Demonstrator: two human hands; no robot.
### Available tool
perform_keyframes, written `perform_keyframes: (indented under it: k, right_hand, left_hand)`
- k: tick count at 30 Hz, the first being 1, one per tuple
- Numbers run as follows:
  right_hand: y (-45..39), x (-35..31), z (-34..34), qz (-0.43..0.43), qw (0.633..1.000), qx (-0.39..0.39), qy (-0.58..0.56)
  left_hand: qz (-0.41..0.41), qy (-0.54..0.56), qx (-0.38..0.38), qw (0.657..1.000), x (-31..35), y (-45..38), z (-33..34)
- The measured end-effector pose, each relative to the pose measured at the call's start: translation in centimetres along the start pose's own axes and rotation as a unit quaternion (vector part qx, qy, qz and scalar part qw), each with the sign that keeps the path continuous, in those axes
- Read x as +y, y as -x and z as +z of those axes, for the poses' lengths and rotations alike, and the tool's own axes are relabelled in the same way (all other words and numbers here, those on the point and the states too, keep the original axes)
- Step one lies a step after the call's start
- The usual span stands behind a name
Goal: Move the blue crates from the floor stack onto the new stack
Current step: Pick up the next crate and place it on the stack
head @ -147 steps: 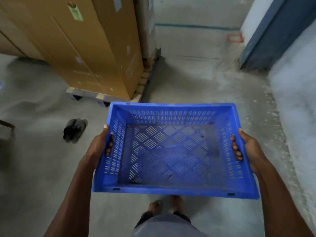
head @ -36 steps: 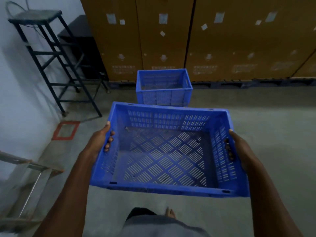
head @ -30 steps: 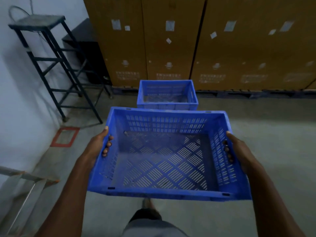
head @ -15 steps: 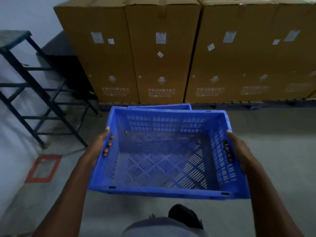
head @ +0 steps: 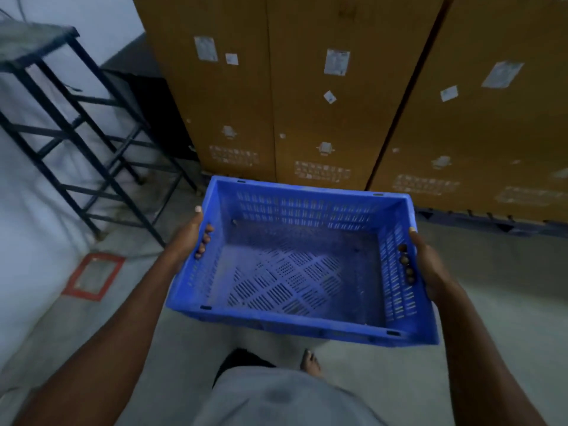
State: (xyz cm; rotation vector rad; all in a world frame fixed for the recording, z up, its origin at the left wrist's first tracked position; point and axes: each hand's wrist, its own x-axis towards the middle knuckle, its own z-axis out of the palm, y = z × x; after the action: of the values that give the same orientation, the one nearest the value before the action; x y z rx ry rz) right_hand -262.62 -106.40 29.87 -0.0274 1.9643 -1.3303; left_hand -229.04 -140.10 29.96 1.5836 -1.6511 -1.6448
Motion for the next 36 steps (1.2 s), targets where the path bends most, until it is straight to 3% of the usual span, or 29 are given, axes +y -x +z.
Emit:
perform_keyframes:
  k: [17,36]
  right_hand:
    - [-11.0,-1.3,3.4,0.044,0.999,0.019,0.0]
    - [-13.2,0.1,3.8,0.065,0.998,0.015,0.003]
  left_hand:
    - [-0.035,-0.016,0.018,0.999,-0.2,-12.1,3.3]
    - [-0.062,-0.022,-0.007,0.998,-1.6,-13.8,3.6]
